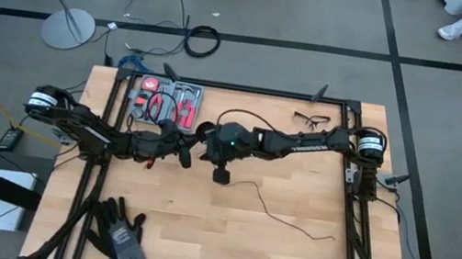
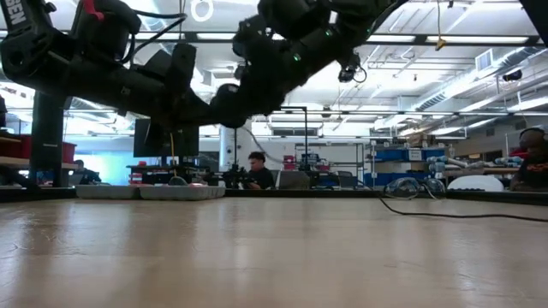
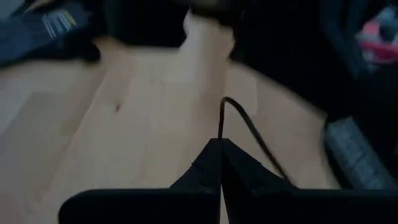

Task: Coil cords
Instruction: Coil the black wire on the black spool

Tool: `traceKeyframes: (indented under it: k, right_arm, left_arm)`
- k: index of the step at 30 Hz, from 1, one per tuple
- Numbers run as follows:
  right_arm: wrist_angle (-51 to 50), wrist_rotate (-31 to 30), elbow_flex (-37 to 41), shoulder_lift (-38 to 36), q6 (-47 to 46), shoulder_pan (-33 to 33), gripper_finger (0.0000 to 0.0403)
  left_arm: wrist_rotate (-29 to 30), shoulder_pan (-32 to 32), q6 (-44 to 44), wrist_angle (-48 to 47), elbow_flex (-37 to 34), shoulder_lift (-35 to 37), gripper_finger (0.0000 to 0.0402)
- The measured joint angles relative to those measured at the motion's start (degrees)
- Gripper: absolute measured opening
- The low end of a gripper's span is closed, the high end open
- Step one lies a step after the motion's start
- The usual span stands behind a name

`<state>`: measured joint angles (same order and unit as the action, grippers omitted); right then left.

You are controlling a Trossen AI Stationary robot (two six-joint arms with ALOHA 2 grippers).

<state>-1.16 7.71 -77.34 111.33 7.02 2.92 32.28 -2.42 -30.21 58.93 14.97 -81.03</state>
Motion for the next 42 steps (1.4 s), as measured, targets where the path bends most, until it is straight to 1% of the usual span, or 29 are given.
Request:
traceKeyframes:
  k: [4, 7, 9, 11, 13, 16, 19, 24, 32, 37, 40, 42]
  right_arm:
    - [4.39, -0.98, 4.50, 0.05, -1.95, -1.17, 0.0000]
    - [11.28, -0.60, 7.66, 0.11, -2.58, -1.94, 0.0000]
    - [16.65, -2.38, 9.20, 0.11, -2.13, -2.28, 0.0000]
    - [18.75, -6.24, 9.95, 0.11, -1.34, -2.54, 0.0000]
    - [20.19, -8.21, 10.06, 0.19, -0.53, -2.51, 0.0000]
    - [24.18, -8.69, 10.03, 0.20, 0.17, -2.34, 0.0000]
    - [26.19, -8.68, 10.01, 0.19, 0.72, -1.94, 0.0000]
    - [26.56, -8.40, 9.94, 0.07, 0.23, -1.69, 0.0000]
    - [26.04, -9.19, 9.95, -0.32, -0.23, -1.65, 0.0000]
    - [20.97, -9.48, 9.93, -0.33, -1.54, -1.62, 0.0000]
    - [18.61, -12.10, 9.97, -0.33, -2.90, -1.68, 0.0000]
    - [19.33, -13.08, 9.97, -0.33, -2.94, -1.69, 0.0000]
  left_arm:
    - [0.59, 0.09, 0.08, 1.79, -0.09, -0.02, 0.0000]
    - [0.42, 0.04, -0.14, 2.44, 0.01, 0.02, 0.0000]
    - [0.06, 0.05, -0.17, 3.86, 0.01, 0.00, 0.0000]
    - [-0.47, 0.11, -0.14, 5.36, 0.01, 0.04, 0.0000]
    - [-1.52, 0.03, -0.04, 5.65, 0.01, 0.02, 0.0000]
    - [-1.76, 0.02, -0.09, 5.36, 0.06, 0.07, 0.0000]
    - [-1.83, 0.00, -0.09, 2.85, 0.05, 0.00, 0.0000]
    - [-0.49, 0.03, -1.17, -1.48, 0.03, 0.00, 0.0000]
    - [0.02, 0.04, -1.48, -3.01, 0.06, 0.00, 0.0000]
    - [0.04, 0.04, -1.01, 1.00, 0.05, 0.00, 0.0000]
    - [-0.58, 0.04, 0.58, 4.26, 0.06, 0.00, 0.0000]
    - [-0.70, 0.04, 1.34, 5.15, 0.06, 0.00, 0.0000]
